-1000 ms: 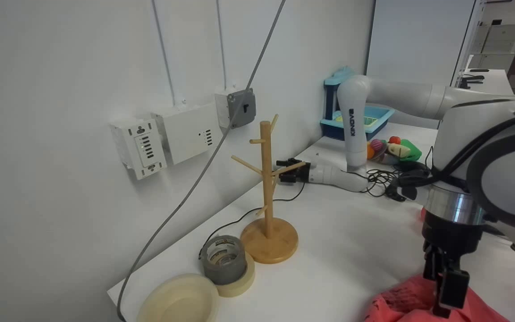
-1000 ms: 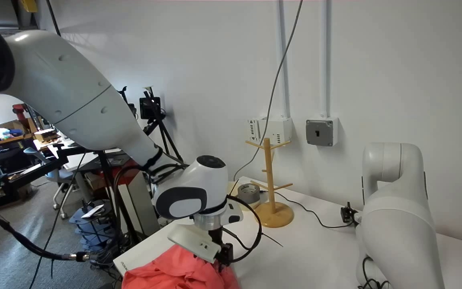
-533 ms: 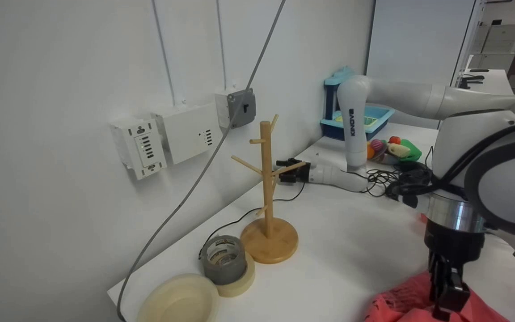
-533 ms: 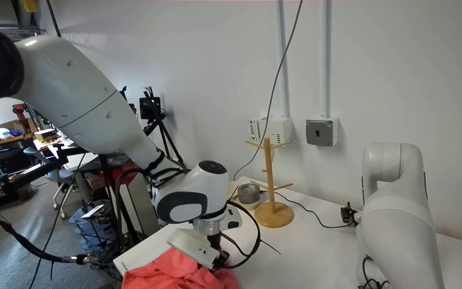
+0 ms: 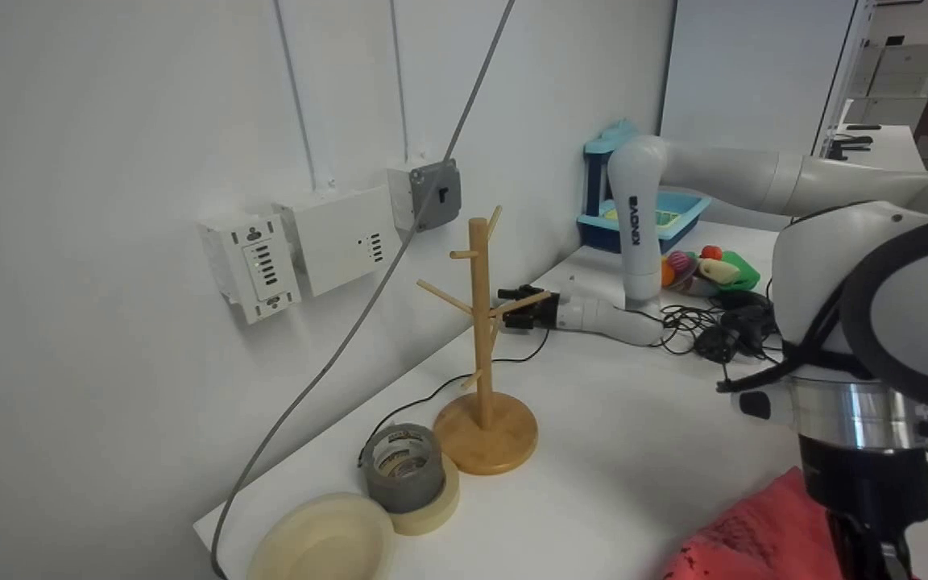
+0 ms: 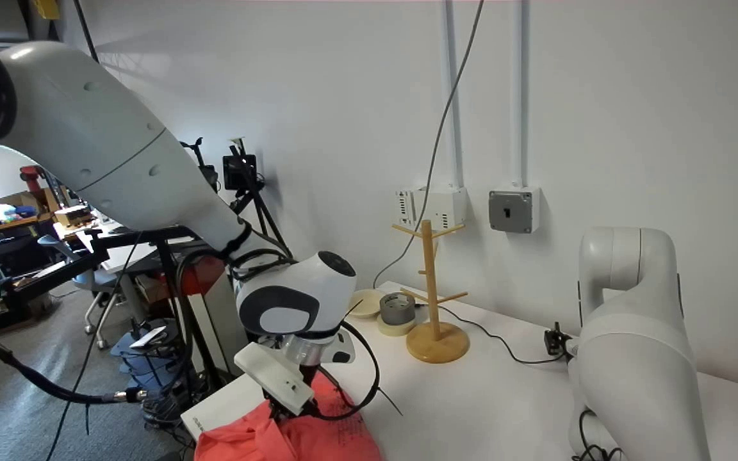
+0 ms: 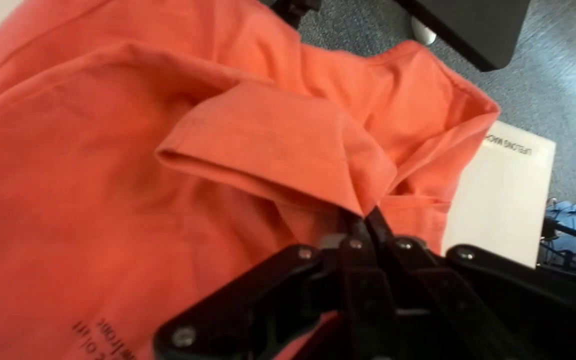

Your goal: Fold the sweatshirt down the middle and move it forward

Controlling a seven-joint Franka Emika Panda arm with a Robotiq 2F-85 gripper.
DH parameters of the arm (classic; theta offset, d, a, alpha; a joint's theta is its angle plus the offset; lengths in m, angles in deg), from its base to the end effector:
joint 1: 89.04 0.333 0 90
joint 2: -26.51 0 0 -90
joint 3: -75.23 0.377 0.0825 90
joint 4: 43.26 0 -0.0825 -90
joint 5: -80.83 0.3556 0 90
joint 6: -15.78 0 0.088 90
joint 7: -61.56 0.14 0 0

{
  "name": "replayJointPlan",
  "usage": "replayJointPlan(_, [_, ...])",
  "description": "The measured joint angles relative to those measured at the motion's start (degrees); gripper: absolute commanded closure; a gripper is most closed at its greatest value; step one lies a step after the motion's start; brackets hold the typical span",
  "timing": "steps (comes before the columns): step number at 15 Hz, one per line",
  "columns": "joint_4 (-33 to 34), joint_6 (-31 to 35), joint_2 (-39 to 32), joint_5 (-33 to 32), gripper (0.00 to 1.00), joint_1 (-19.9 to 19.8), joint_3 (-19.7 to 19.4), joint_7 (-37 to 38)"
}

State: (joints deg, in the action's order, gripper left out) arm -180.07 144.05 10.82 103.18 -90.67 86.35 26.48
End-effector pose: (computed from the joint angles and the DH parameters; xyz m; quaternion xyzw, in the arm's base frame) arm 0.4360 0.0961 0.2379 -0.9400 -0.2264 0.1686 0.1918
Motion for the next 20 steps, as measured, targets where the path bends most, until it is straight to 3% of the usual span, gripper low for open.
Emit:
replayJointPlan(1, [0.03, -1.59, 0.40, 0.62, 0.99, 0.02, 0.11, 0.00])
replayJointPlan(2, [0.04, -2.88, 0.72, 0.93, 0.71, 0.03, 0.11, 0.06])
replayJointPlan(4, [0.04, -4.25, 0.95, 0.96, 0.64, 0.07, 0.03, 1.06])
replayJointPlan(12, [0.04, -7.96, 1.09, 2.40, 0.03, 0.37, 0.00, 2.57])
replayJointPlan(20, [-0.03, 3.54, 3.84, 1.92, 0.00, 0.31, -2.77, 2.53])
